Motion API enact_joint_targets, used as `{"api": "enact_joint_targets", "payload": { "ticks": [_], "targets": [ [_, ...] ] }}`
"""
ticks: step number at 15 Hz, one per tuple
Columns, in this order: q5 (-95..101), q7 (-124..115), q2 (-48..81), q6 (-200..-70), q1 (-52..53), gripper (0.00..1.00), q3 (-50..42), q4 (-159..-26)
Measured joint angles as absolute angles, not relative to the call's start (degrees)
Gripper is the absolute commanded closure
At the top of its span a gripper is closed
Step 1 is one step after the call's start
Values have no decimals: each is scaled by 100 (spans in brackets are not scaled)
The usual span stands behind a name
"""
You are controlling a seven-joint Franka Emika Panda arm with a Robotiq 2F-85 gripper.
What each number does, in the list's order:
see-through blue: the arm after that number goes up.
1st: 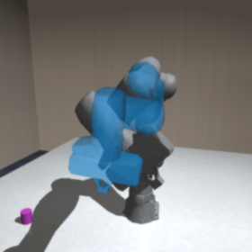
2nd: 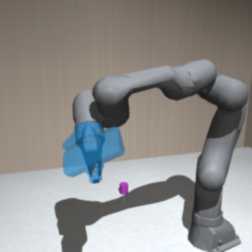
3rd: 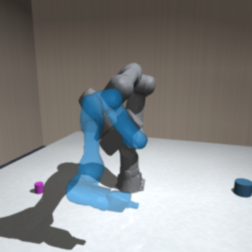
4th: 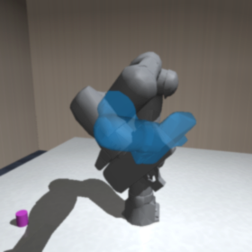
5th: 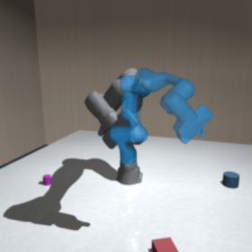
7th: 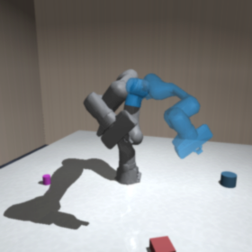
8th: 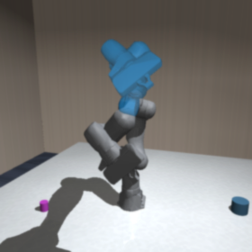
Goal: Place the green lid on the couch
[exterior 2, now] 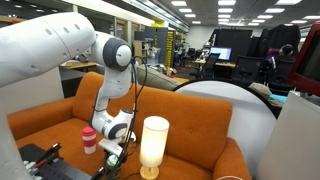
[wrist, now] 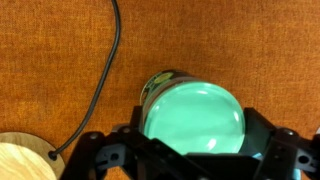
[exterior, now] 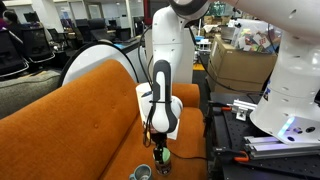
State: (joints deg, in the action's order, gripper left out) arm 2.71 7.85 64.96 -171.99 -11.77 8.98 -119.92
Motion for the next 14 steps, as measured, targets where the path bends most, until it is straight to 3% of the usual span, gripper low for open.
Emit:
{"api": "enact_joint_targets", "payload": {
  "ticks": [7, 8, 9, 14],
  "targets": [
    [271, 959, 6506, -17201, -1234, 0, 917, -11952],
    [271, 971, 6506, -17201, -1233, 4, 917, -11952],
    [271, 977, 6506, -17201, -1233, 27, 917, -11952],
    [272, 1012, 6500, -17217, -1220, 30, 916, -11952]
  ]
}}
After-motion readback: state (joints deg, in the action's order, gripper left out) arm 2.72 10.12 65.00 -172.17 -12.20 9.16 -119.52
